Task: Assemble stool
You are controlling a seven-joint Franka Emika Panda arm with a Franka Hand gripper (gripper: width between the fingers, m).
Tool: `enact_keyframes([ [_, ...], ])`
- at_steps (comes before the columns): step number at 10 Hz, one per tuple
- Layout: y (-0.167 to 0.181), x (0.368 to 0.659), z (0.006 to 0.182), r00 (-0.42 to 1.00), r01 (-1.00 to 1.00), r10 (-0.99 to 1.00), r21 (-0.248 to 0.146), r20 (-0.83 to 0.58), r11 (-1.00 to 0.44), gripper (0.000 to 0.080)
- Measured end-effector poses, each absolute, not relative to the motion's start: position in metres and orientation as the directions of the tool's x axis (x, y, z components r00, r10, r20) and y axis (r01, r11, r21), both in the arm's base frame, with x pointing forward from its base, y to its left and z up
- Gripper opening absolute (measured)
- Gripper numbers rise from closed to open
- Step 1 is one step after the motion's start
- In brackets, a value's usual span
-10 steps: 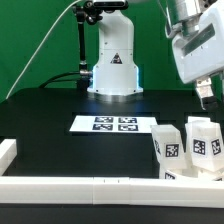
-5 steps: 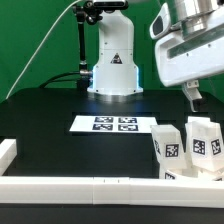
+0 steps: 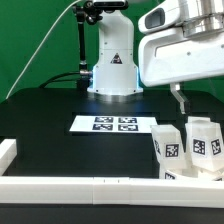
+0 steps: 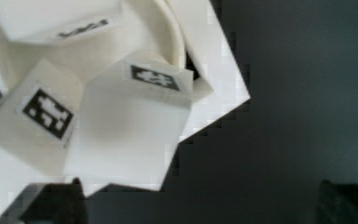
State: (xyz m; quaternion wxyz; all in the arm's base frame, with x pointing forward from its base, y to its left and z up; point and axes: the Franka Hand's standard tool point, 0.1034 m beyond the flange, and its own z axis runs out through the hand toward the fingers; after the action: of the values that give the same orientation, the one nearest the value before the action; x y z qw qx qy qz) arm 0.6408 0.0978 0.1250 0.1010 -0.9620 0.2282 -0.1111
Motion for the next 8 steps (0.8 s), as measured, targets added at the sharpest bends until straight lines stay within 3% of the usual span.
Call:
enact_keyframes([
  [1,0.098,0.641,0.125,0.891,-0.373,-0.417,-0.233,0.181,-0.898,0.0648],
  [3,0.104,0.638,0.119,0.970,0.001,-0.026,-0.109,0.240,-0.994,0.0648],
  [4,0.109,0.638,0.117,0.967,0.097,0.076,-0.076,0.242,-0.992,0.0648],
  [8,0.102,0.638,0.116,0.919,0.324,0.315,-0.003,0.237,-0.946,0.0648],
])
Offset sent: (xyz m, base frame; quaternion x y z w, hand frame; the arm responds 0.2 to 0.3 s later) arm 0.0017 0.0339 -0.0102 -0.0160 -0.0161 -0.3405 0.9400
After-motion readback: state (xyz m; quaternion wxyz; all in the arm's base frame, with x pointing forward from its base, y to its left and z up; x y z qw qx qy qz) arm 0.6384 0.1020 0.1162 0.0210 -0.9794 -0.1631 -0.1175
